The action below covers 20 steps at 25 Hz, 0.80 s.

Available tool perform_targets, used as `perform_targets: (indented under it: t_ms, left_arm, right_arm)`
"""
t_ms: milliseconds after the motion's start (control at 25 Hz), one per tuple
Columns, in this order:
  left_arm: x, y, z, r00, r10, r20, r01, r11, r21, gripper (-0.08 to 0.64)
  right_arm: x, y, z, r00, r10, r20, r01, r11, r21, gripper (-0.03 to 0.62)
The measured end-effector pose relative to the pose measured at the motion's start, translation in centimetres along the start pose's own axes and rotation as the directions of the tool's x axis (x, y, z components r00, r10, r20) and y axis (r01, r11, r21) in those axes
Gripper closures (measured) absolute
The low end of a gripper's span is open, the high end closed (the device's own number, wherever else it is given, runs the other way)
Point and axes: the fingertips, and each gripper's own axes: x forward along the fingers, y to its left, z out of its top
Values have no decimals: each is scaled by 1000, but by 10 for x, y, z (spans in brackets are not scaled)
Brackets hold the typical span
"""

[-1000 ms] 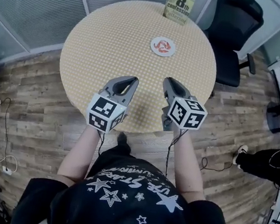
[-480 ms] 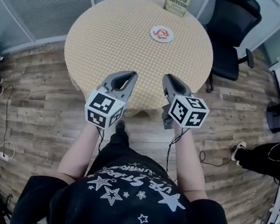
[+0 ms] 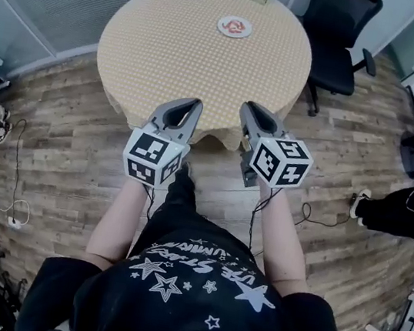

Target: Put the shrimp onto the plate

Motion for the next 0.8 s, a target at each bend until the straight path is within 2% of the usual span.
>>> perform_targets:
  t_ms: [200,440,680,800]
  left_arm:
    - [-23,-26,2,1000,3,4,-4,1000,11,549]
    - [-49,-32,3,1000,27,7,-27,1000,12,549]
    - [-58,-31,2,1000,19,12,-19,1000,3,549]
    - [-57,-42,3,1000,-11,25,11,1000,-15,549]
  right_arm:
    - [-29,7,-4,1000,-6,20,6,1000,1,537]
    - [-41,27,-1,999,10,34,-9,999,-34,538]
    - [-43,44,-7,999,27,27,-26,998,-60,543]
    - [-48,40,-11,1000,12,23,-10,998,-66,546]
